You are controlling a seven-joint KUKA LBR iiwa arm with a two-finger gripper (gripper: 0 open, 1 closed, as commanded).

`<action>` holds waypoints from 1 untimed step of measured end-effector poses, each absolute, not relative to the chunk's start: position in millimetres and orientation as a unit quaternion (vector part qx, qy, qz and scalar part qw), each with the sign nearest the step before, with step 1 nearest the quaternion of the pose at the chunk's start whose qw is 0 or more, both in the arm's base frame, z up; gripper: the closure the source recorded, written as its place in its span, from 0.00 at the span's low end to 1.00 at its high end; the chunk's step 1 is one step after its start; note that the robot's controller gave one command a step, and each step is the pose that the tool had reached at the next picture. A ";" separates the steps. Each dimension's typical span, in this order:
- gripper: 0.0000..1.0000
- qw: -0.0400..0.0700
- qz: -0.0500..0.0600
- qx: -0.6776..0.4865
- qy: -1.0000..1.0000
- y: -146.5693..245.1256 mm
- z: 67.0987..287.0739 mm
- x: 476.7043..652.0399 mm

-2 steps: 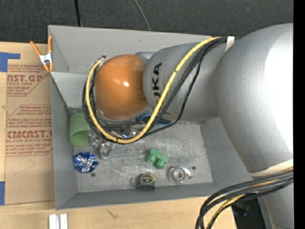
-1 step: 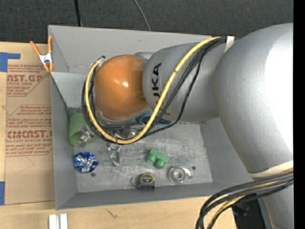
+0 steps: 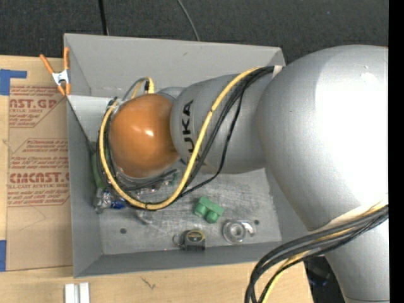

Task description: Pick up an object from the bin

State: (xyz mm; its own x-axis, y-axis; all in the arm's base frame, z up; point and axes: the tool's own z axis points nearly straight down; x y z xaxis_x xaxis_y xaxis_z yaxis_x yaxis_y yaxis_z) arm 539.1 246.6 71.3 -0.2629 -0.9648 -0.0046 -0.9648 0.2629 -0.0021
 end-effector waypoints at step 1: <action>0.00 0.002 0.000 -0.735 0.678 235.6 92.9 549.5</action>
Offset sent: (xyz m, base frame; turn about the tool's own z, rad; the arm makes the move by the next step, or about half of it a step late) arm 0.0101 -0.0120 0.0212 -0.3491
